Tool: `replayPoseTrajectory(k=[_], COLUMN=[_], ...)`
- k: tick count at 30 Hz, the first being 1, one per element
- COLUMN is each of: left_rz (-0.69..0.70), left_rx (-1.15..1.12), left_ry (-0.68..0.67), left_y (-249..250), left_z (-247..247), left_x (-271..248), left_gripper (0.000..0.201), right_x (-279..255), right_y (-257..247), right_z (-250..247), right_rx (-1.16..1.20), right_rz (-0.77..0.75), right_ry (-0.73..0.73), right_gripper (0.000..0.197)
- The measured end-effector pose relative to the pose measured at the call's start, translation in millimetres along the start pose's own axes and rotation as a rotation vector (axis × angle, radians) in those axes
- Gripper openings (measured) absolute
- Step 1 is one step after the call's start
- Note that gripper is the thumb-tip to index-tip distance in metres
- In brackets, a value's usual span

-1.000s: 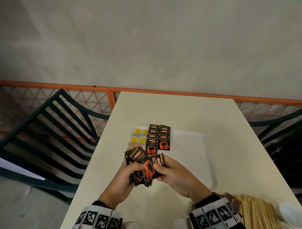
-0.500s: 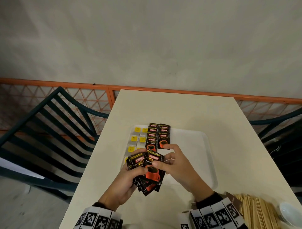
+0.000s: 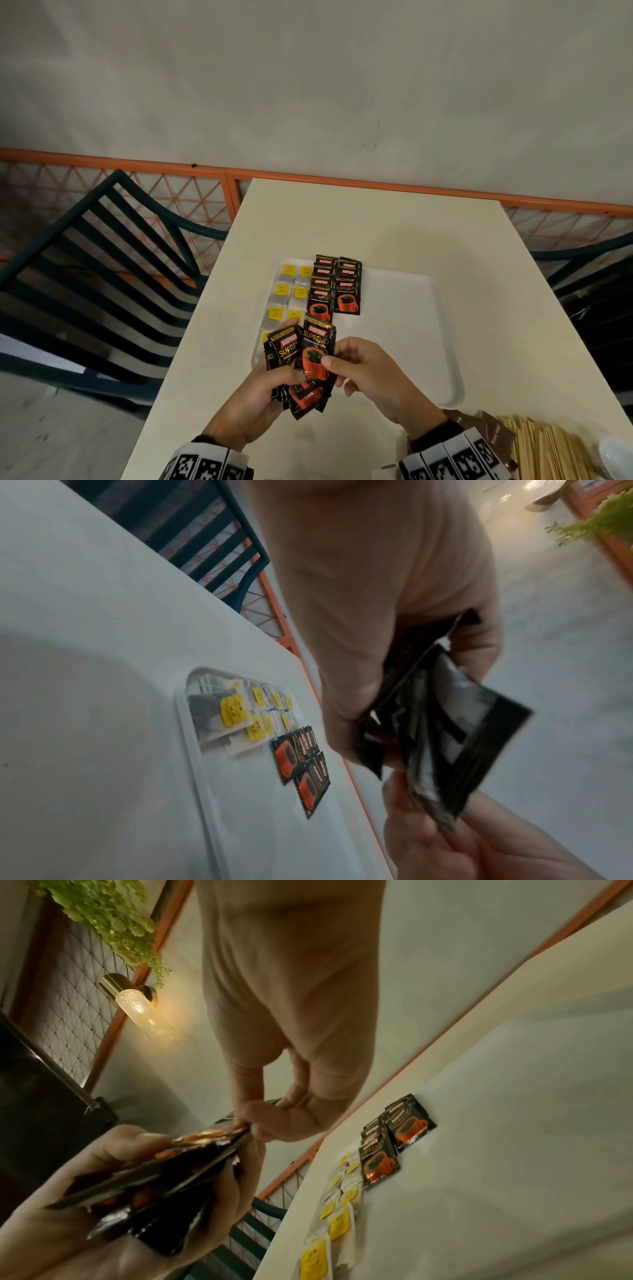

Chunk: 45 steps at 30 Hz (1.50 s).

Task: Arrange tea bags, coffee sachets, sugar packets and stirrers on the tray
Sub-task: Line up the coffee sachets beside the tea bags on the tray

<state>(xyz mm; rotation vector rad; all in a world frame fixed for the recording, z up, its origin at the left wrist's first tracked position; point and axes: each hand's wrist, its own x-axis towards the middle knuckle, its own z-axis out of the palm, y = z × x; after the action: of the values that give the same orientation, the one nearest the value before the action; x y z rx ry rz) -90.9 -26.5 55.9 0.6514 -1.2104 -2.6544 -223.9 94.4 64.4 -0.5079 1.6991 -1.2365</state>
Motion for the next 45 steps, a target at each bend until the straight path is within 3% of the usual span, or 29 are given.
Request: replayPoseTrajectory(k=[3,7,12,18,26,34,38,40,42,45], left_rz=[-0.025,-0.051,-0.098,-0.097,-0.128,-0.165,-0.161,-0.159,-0.159,-0.172], left_rx=[0.005,-0.097,-0.156,-0.187,-0.221,-0.175,-0.132,-0.115,-0.101,-0.068], left_ry=[0.068,0.122,0.159,0.225,0.206,0.228,0.231,0.229,0.217,0.203], left_y=[-3.6,-6.2,-3.7,-4.6,-12.8,-16.0,-16.3,-16.4,-15.9,-15.6], left_z=[-3.9,-8.8,-18.5,-31.3,-35.2,-36.4,-35.1,-34.4,-33.6,-31.8], left_x=[10.2,22.9,35.6,48.2,51.0,51.4,52.1,52.0,51.8,51.3], left_gripper=[0.078,0.053,0.045,0.073,0.051,0.043,0.051,0.044,0.038,0.038], right_x=[13.7,36.1,69.2,101.9,120.2,127.0,127.1,120.8,110.5,89.5], right_y=[3.8,4.0,10.3,23.4,38.5,42.8,43.9,39.5,30.3,10.5], right_z=[-0.8,-10.0,-33.4,-53.2,-55.7,-56.4,-57.8,-54.4,-45.3,-25.6], right_rx=[0.034,0.186,0.261,0.055,-0.067,-0.247,-0.334,-0.378,-0.416,-0.463], right_rz=[-0.022,0.007,0.080,0.139,0.156,0.094,0.068,0.026,-0.051,-0.047], right_ry=[0.039,0.100,0.316,0.468,0.540,0.597,0.636,0.660,0.577,0.196], right_gripper=[0.004,0.006,0.014,0.009,0.004,0.015,0.022,0.021,0.019,0.023])
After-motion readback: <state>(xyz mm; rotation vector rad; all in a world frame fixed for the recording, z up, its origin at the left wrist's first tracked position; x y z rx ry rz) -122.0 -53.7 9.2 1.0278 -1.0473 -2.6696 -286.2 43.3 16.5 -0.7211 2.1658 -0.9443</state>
